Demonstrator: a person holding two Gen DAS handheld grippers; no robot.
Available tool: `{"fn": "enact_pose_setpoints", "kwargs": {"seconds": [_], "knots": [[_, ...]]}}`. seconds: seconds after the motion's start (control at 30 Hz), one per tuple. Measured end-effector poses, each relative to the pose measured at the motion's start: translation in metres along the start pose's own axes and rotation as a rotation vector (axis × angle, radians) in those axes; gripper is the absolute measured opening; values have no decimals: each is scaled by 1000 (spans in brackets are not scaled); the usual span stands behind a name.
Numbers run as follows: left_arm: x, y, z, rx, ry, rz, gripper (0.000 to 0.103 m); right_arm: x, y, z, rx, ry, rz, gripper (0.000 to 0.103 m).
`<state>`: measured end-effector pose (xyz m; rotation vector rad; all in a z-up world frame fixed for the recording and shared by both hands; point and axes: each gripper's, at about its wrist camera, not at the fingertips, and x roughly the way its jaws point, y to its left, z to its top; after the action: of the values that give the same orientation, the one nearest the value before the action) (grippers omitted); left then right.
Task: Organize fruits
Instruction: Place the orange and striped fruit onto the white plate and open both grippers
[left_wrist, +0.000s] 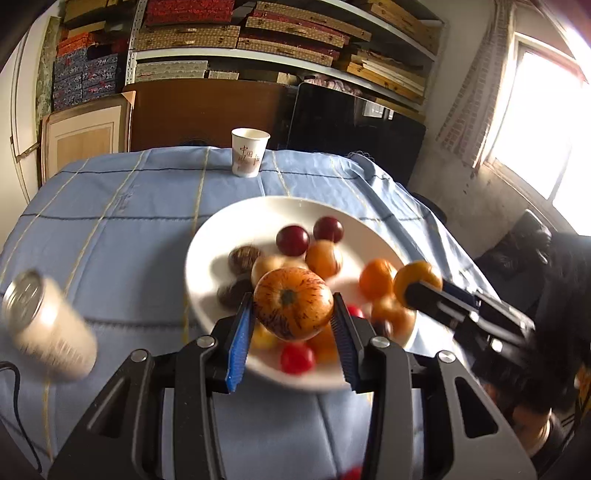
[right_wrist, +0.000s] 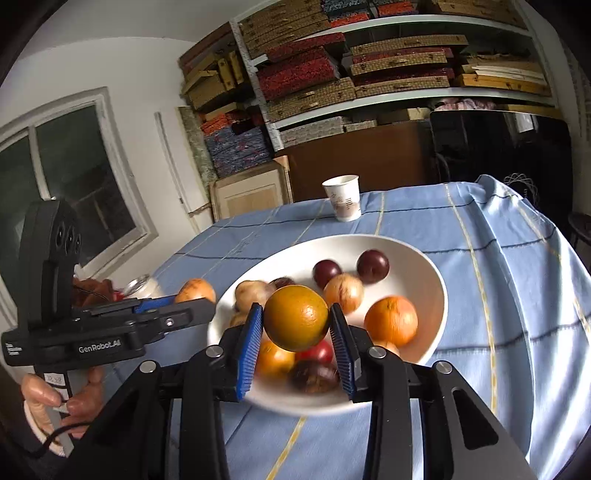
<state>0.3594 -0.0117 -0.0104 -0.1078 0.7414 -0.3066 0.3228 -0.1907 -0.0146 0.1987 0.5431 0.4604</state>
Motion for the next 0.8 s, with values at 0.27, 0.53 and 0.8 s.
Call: {"fn": "enact_pose_setpoints", "kwargs": {"seconds": [0.27,0.53,0.8], "knots": [[30,-21,12,59,8,44,48,29,-20,4,67,72,4,46],[-16,4,0,1,-85,78,92,-15,-8,4,24,35,102,66],[-36,7,-42,84,-36,78,92,-30,29,-36,-184,264,303,67]]}}
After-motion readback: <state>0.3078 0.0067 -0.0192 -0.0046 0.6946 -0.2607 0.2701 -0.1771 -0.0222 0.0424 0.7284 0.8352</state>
